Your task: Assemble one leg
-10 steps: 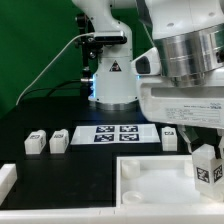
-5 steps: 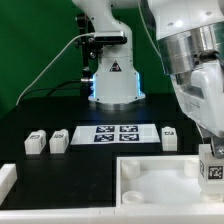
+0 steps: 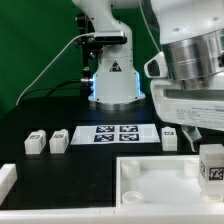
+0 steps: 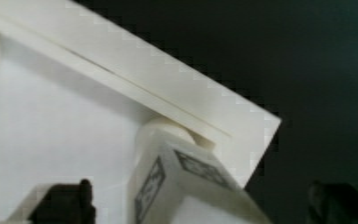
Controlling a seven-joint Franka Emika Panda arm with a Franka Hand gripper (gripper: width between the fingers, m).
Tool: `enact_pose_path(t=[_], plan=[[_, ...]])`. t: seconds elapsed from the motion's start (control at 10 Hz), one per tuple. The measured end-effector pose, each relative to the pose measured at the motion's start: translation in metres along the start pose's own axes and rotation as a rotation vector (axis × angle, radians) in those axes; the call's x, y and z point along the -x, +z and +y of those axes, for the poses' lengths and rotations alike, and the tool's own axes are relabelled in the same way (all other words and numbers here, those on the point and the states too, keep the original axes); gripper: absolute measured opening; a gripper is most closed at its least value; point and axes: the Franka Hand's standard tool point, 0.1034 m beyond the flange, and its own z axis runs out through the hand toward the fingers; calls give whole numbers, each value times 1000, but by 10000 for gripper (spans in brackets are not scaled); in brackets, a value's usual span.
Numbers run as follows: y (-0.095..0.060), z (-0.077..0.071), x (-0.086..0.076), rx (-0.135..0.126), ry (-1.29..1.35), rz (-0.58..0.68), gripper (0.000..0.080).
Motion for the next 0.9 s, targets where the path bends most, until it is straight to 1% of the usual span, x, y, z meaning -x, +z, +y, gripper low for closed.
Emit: enact_pose_path(t=[0.1,0.3,0.4,0.5,0.6,0.7,0.8,0.9], plan=[[-2,0,-1,3,-138,6,638],[-1,1,-1,6,-327,7,647],[-1,2,-2,17,-442,5,647],[-2,1,-3,85,-614,5,649],[0,-3,-8,118,-824,26,649],[2,-2,-8,120,-838,26,649],[1,-2,-8,118,-806,27,588],[2,-2,-8,118,-799,27,588]])
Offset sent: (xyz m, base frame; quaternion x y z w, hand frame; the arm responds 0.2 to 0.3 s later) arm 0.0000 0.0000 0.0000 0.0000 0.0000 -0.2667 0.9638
